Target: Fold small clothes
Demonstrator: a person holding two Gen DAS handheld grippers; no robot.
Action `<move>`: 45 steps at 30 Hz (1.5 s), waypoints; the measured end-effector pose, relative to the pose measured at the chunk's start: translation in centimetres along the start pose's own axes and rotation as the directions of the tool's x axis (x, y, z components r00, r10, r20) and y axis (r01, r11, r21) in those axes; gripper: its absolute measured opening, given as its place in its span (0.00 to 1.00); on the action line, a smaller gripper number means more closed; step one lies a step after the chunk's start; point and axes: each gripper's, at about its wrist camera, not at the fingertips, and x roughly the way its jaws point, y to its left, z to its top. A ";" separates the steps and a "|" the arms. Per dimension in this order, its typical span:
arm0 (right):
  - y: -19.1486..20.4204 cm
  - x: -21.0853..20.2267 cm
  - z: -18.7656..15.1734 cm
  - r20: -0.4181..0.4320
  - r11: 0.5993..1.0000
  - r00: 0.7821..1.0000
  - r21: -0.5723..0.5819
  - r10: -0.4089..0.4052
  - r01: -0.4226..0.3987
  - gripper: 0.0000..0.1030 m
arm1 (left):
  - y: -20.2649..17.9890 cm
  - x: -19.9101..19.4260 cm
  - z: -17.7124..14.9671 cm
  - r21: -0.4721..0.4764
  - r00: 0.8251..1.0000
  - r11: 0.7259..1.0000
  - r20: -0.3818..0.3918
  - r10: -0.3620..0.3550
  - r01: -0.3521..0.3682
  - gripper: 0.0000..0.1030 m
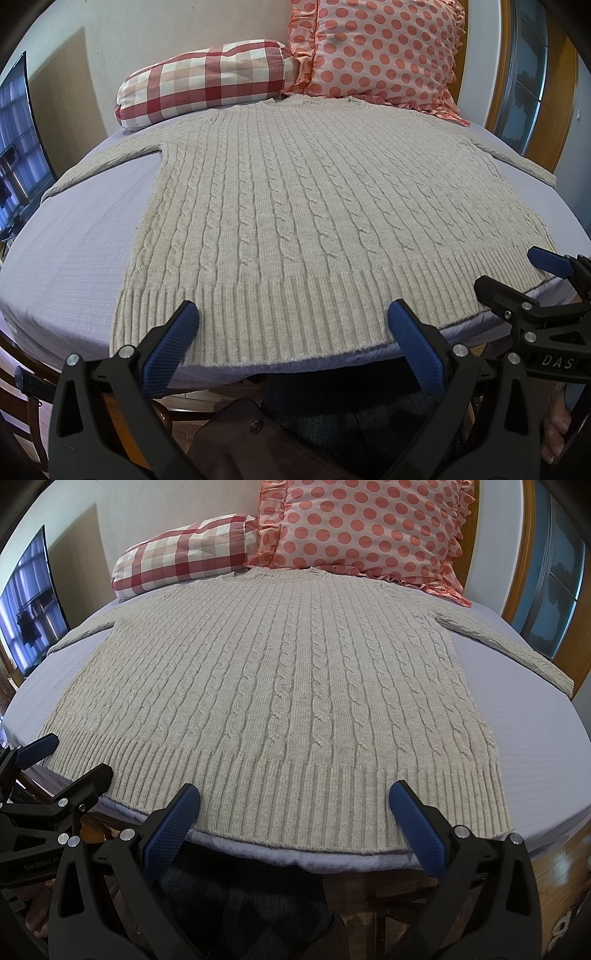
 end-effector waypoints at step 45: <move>-11.8 -1.5 4.2 0.118 0.959 0.993 0.275 0.032 -0.064 0.99 | 0.6 -1.2 0.9 0.018 0.997 0.999 0.053 -0.052 0.051 0.98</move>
